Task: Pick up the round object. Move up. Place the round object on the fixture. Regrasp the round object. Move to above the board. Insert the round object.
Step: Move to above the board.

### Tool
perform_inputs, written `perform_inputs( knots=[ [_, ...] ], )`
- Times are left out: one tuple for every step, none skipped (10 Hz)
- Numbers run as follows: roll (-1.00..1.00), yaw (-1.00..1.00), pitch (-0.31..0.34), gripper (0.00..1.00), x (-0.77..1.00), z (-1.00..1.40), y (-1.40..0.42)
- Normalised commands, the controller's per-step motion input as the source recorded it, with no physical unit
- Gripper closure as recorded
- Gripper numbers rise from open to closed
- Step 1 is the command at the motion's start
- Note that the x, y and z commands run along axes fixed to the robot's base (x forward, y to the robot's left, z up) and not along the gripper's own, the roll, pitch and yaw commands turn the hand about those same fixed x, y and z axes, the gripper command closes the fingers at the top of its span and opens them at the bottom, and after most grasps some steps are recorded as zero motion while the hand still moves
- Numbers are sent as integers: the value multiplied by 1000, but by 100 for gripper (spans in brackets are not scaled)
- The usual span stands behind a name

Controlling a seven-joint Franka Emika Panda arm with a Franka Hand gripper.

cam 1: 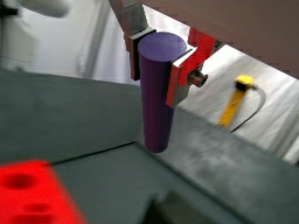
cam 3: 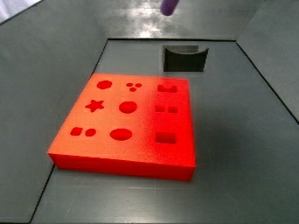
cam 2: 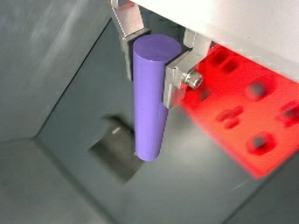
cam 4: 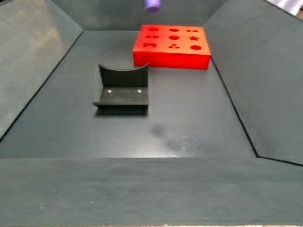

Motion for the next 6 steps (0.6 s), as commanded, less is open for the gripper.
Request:
perform_inputs(
  knots=[
    [-1000, 53, -133, 100, -728, 639, -979],
    [-1000, 45, -142, 100, -536, 452, -677],
    [-1000, 36, -150, 100, -297, 213, -305],
    [-1000, 26, -151, 100, -214, 136, -190],
    [-1000, 15, -162, 100, -137, 73, -84],
    [-1000, 12, -171, 100, -114, 53, -55]
  ],
)
